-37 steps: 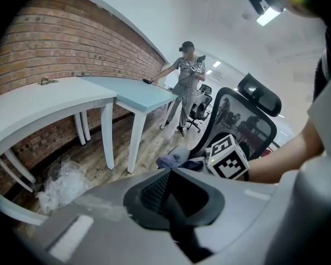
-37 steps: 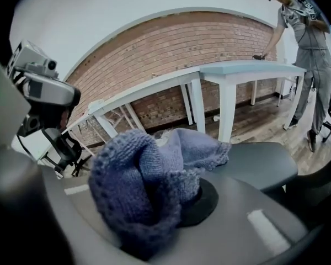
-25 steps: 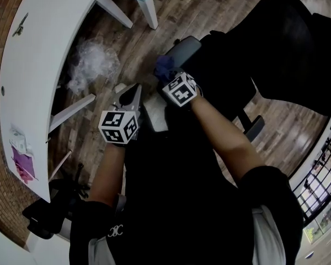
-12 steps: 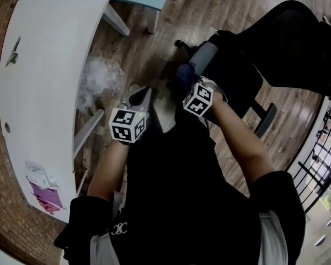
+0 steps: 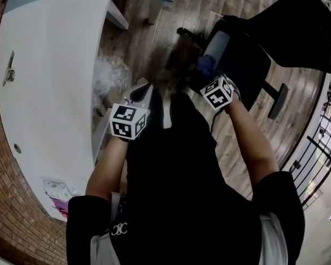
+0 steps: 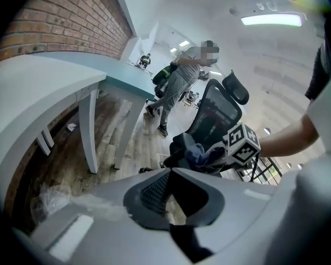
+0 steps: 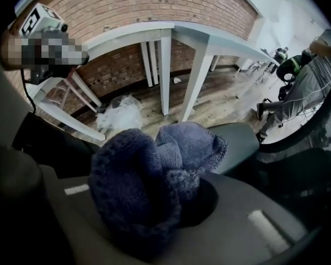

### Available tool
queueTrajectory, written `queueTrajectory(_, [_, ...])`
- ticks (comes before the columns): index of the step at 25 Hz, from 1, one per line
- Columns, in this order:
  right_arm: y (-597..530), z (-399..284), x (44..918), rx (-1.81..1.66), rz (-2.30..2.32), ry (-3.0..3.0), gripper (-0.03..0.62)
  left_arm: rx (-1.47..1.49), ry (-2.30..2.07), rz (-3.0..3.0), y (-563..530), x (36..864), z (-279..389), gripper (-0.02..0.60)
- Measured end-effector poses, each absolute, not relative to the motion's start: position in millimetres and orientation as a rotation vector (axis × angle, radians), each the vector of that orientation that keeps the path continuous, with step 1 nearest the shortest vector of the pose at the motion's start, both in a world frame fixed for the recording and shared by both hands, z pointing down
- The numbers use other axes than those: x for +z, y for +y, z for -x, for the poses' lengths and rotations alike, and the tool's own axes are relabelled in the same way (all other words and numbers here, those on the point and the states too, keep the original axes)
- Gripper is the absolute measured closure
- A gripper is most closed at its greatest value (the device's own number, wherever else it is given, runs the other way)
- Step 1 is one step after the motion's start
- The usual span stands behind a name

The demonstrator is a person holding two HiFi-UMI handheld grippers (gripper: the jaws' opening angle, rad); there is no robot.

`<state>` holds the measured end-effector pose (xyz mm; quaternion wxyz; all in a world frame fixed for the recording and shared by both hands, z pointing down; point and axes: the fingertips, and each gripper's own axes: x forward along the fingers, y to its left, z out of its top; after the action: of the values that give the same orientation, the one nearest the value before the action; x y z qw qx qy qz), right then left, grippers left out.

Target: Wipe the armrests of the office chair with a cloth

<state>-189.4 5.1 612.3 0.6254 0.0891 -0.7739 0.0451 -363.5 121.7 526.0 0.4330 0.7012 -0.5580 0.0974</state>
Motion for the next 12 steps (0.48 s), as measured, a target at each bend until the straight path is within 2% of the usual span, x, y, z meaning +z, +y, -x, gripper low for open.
queueTrajectory(12, [14.1,181.2,604.9,0.219,-0.418,-1.824,0.548,0.282,-1.274,-1.820,131.3,530.8,343.1,0.575])
